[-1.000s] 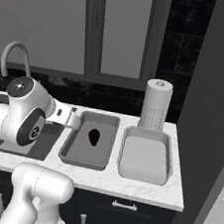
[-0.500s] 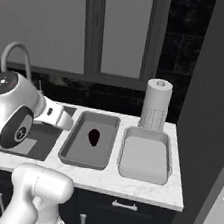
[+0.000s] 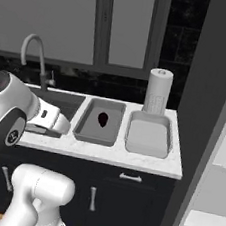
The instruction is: Place one avocado and one fish in each tupperware on the nearby counter, to pack two identical lunches.
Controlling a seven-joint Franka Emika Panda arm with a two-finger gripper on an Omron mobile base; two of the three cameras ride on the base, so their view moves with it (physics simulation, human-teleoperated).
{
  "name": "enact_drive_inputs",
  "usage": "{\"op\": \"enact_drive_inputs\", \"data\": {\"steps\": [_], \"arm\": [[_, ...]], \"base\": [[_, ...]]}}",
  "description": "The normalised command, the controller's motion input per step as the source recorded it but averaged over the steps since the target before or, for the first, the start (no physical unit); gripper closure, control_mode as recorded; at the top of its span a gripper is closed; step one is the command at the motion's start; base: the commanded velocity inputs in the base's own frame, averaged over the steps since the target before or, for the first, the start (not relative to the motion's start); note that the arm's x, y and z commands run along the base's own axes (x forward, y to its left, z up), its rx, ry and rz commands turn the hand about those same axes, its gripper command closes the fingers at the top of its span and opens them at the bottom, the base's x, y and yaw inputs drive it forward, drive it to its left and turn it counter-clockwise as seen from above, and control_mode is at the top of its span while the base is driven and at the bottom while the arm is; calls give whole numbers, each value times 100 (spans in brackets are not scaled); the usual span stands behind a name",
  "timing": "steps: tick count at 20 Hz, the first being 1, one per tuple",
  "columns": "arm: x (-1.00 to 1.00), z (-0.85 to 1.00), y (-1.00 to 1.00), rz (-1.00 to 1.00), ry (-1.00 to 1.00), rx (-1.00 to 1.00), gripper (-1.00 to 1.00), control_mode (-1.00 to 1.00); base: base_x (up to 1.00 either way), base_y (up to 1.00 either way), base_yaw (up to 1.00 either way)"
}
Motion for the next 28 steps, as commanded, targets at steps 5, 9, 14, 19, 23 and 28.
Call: {"op": "enact_drive_inputs", "data": {"steps": [5, 9, 14, 19, 23, 28], "arm": [[0, 0, 0, 0, 0, 0, -100, 100], [0, 0, 0, 0, 0, 0, -100, 100], [0, 0, 0, 0, 0, 0, -100, 100], [0, 0, 0, 0, 0, 0, -100, 100], [0, 0, 0, 0, 0, 0, -100, 100], [0, 0, 0, 0, 0, 0, -100, 100]], "base": [[-76, -72, 0], [-31, -99, 0], [-12, -100, 6], [0, -95, 4], [0, -81, 2], [21, -45, 0]]}}
